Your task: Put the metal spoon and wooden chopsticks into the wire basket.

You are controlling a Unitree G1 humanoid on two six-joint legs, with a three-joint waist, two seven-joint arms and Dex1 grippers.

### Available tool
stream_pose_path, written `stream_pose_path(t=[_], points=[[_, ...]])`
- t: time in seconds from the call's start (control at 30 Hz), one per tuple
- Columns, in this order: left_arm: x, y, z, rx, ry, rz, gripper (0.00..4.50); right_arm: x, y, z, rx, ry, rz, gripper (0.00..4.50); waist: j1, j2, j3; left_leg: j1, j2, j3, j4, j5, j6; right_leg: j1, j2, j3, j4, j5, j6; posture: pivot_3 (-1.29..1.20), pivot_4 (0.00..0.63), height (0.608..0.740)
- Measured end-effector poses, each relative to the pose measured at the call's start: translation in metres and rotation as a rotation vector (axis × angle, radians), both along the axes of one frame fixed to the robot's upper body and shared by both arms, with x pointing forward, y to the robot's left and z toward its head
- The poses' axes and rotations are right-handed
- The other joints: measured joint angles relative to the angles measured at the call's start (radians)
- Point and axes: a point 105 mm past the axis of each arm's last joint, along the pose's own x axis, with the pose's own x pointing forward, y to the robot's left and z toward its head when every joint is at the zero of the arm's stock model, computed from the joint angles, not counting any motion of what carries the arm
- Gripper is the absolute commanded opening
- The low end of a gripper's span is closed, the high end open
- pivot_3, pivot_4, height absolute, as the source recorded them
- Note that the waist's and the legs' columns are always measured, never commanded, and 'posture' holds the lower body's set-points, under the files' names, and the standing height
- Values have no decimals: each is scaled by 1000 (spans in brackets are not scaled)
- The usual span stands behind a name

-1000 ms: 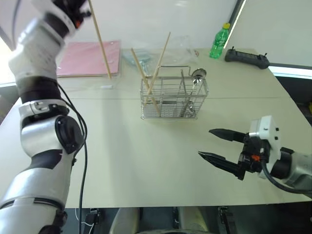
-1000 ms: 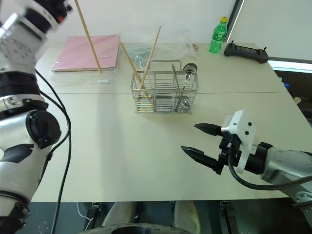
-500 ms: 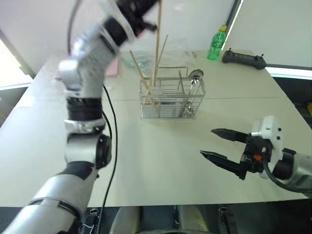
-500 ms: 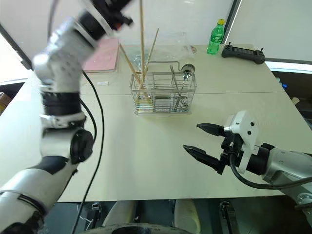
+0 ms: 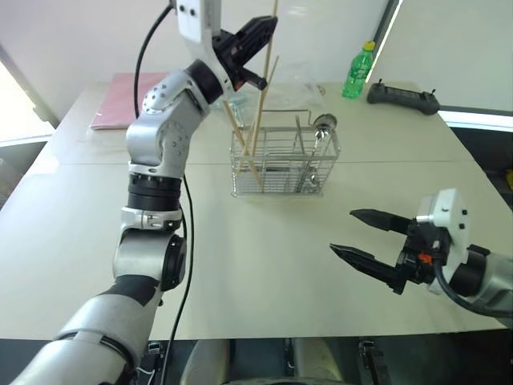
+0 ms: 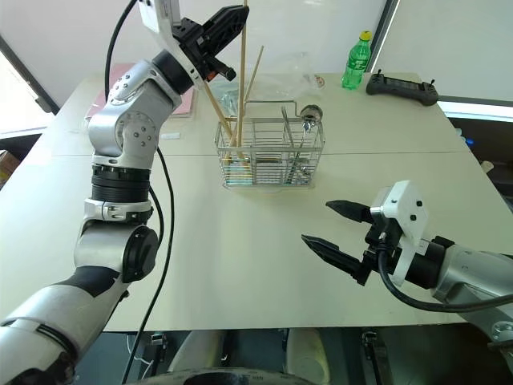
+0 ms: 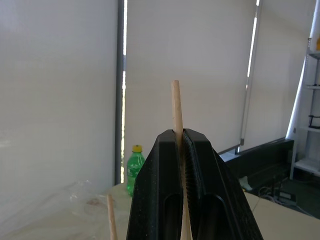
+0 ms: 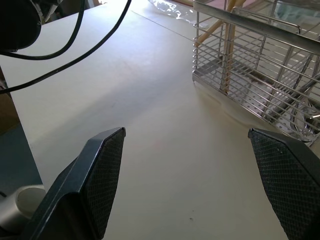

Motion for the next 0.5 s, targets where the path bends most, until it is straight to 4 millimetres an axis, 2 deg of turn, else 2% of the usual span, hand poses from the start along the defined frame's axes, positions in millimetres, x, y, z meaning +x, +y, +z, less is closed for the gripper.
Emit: stream_pose_path(t=[0.07,0.27,0.5], points=[[1,0,-1,-6,0,1,1028,0,1,1,5,0,1,4048,0,0,0,0,0,0,0,0,0,0,0,0,0,0,0,0,150,728],[0,-4,0,-21,4,-3,4004,0,2,2,17,0,3,4048,0,0,0,0,0,0,0,0,0,0,0,0,0,0,0,0,150,728],[-2,1,4,-60,41,-6,4004,1,3,5,22,-10,7,4048,-1,0,0,0,0,0,0,0,0,0,0,0,0,-2,4,0,150,728]])
